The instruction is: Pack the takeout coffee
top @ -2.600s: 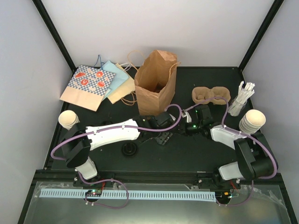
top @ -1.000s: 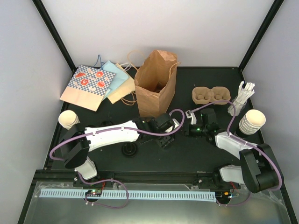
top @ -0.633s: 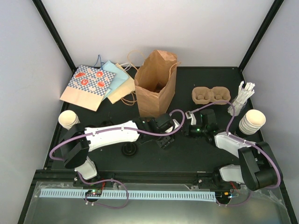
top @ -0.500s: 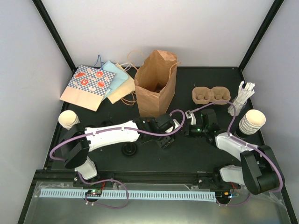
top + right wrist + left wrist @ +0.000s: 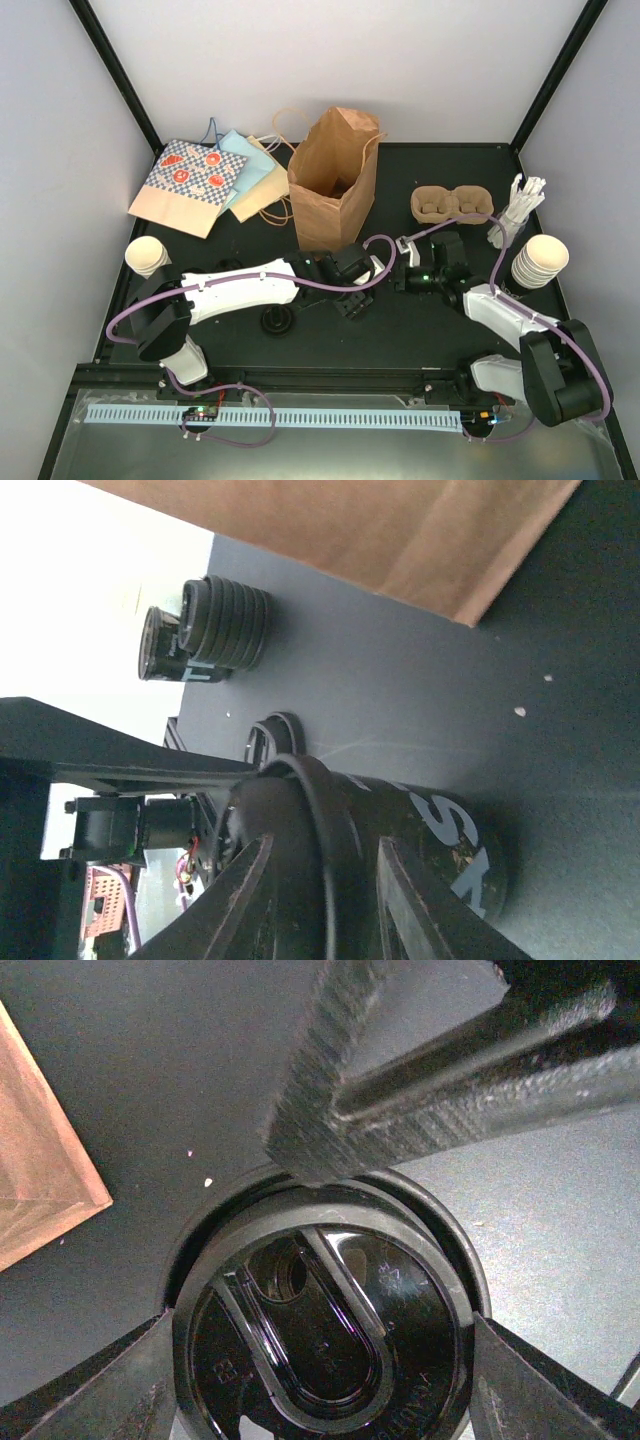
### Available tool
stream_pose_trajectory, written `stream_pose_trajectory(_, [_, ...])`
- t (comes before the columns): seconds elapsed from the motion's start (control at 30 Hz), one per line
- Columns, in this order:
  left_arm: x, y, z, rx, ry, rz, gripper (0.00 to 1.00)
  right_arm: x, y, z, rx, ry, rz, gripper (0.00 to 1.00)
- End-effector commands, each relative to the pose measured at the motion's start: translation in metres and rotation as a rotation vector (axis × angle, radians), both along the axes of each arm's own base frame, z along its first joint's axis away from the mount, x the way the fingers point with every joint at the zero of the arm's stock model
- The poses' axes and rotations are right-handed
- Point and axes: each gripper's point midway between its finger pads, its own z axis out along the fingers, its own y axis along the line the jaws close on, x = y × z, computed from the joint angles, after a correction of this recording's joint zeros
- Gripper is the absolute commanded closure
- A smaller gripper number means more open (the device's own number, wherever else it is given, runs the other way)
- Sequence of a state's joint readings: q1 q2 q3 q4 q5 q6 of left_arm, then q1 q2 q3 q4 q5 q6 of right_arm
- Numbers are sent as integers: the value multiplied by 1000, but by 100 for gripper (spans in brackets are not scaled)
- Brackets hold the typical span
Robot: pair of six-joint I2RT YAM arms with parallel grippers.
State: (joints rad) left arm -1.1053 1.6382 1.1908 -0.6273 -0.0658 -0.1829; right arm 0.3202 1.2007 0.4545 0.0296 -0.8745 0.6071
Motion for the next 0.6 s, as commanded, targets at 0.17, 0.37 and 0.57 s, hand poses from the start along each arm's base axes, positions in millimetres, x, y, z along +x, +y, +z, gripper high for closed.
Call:
stream_pose_trajectory(0.17, [-52,47,-67,259,239,-50,51,-12,4,-24,-27,50,40,71])
stream_pose_trajectory(0.37, [-52,45,-68,256,240,-51,51,-15,10,-27,-27,65,72,70])
stream_pose_trajectory(0.57, [-54,44,-70,258,243,-57,52,-14,6,-47,-76,150,44,74])
